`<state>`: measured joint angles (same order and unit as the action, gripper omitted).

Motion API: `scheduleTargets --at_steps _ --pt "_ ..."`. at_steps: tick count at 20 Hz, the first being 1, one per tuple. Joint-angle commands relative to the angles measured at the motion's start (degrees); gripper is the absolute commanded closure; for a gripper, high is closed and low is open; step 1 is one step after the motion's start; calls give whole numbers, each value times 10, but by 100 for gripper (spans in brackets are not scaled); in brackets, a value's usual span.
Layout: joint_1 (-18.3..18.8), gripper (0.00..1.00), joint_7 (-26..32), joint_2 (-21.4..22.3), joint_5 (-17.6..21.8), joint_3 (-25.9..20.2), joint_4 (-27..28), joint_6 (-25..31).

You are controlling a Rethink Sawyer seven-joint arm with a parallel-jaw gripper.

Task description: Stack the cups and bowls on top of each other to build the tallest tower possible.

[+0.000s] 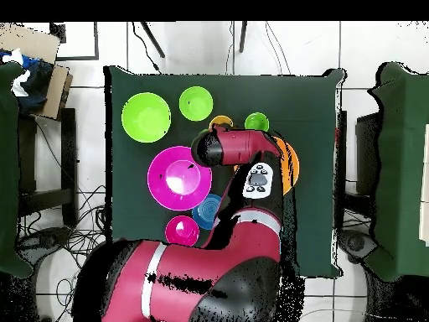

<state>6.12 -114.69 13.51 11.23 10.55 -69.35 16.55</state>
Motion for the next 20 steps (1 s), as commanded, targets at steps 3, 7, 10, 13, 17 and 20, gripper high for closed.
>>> scheduleTargets --at_steps 3,7,10,13,17,20 --pt "-9 0 -38 -37 7 -56 -11 -8" --pt "-12 0 -39 -33 6 -53 -12 -3" --pt "-13 0 -41 -28 6 -51 -19 -2" --pt "-17 0 -42 -21 6 -48 -25 1" --pt "-17 0 -40 -15 7 -48 -30 6" --pt "-17 0 -38 -11 7 -48 -34 11"
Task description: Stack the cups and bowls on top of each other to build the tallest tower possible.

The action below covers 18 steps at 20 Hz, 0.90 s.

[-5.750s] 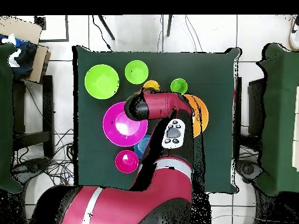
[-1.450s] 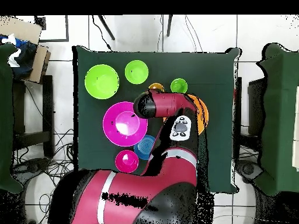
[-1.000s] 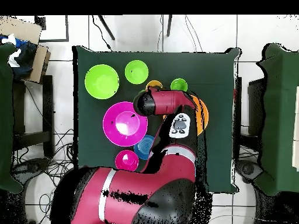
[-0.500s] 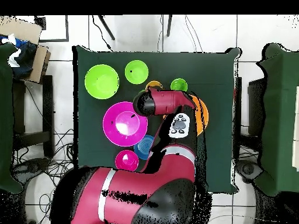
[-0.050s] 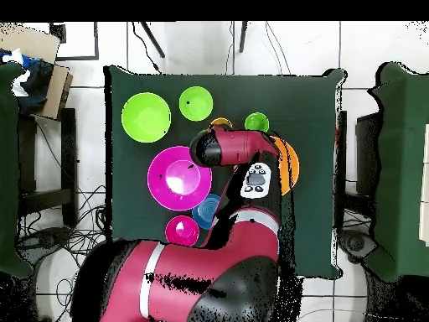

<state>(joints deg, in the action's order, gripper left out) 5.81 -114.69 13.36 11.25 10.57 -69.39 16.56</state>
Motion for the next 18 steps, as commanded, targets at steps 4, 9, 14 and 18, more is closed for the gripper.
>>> scheduleTargets --at_steps 4,9,14,18 --pt "-13 0 -35 -8 7 -49 -34 15" --pt "-13 0 -31 -8 6 -48 -30 22" --pt "-12 0 -29 -7 6 -48 -29 27" --pt "-13 0 -28 -7 6 -47 -28 31"
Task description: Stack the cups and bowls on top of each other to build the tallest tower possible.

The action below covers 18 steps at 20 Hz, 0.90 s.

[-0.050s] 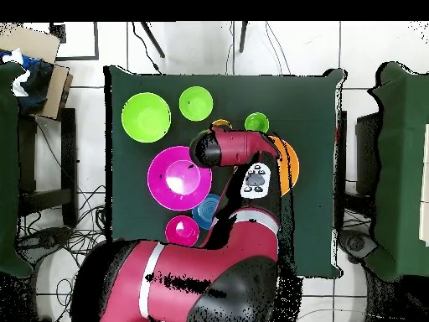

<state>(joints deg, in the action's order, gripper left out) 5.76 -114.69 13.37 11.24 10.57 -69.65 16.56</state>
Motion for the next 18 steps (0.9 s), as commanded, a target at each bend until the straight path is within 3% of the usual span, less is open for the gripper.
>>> scheduleTargets --at_steps 1,18 --pt "-12 0 -28 -7 5 -48 -25 33" --pt "-10 0 -22 -5 4 -50 -21 44"
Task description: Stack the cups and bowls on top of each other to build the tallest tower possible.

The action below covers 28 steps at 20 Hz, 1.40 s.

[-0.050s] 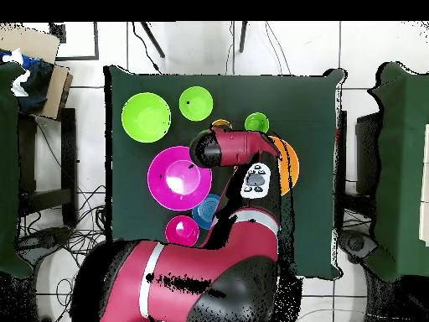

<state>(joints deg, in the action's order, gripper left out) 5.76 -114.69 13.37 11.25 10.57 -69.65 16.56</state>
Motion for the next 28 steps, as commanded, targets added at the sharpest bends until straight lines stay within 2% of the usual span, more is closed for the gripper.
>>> scheduleTargets --at_steps 1,28 --pt "-10 0 -23 -5 4 -50 -22 44" --pt "-9 0 -18 -3 2 -51 -18 54"
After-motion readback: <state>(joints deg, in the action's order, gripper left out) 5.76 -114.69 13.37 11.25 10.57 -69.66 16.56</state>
